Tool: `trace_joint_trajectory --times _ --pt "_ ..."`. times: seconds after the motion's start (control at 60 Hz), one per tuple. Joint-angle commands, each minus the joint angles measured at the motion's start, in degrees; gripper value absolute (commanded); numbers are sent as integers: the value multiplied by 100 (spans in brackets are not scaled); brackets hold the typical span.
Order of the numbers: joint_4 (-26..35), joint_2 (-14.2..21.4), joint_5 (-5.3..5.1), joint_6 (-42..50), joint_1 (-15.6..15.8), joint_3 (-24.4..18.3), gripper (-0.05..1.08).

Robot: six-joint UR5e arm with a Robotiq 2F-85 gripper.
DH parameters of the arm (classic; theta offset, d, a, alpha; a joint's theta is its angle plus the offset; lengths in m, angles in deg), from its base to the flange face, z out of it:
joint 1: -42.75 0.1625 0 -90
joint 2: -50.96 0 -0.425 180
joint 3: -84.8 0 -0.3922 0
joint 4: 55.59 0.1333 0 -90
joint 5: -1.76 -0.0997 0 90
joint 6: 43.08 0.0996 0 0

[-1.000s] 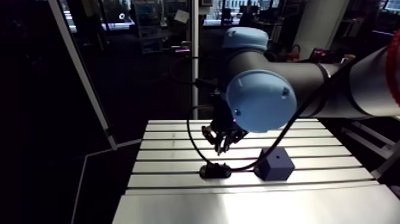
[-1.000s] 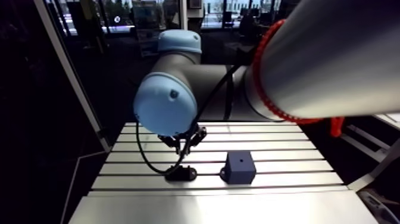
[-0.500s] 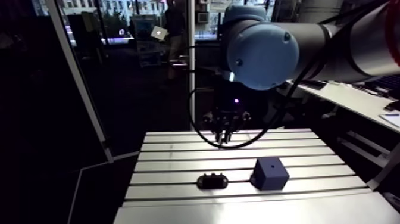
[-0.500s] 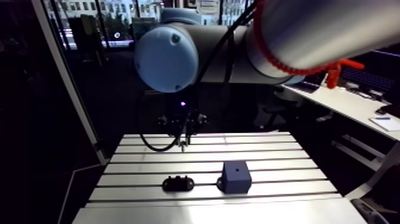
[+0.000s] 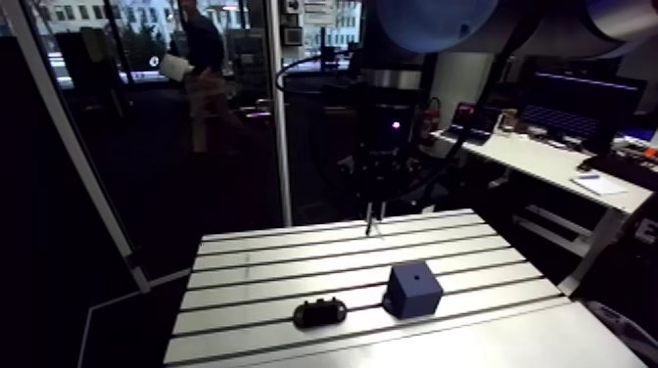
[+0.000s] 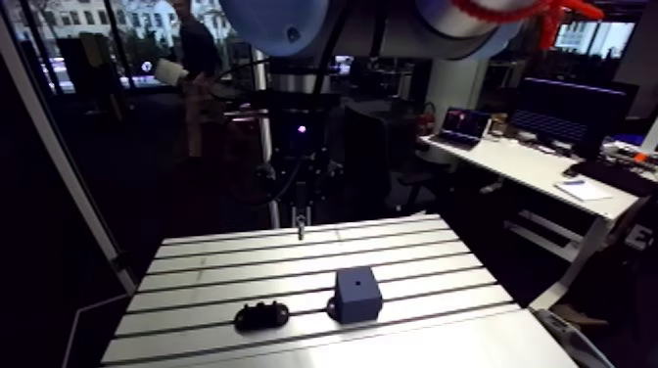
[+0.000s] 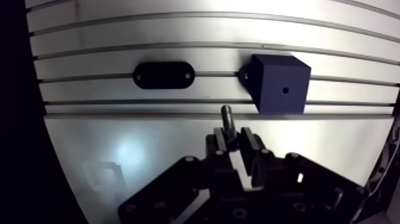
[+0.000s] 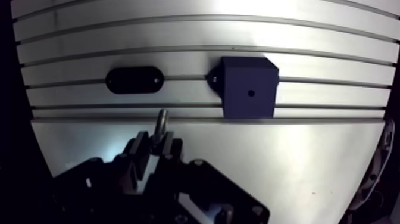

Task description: Pick up the M10 bolt and insert it into the hole until fully seated.

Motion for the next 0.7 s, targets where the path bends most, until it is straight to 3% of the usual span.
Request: trace_joint_trajectory --times 0.017,0.083,0.183,0.333,0.7 --pt "591 -30 75 -135 -467 -283 108" --pt "780 -64 205 -174 -604 -345 108" --pt "843 -82 288 -311 -701 -375 108" --pt "845 -107 300 -381 -921 -401 108" --pt "801 -446 318 -381 -962 -377 108"
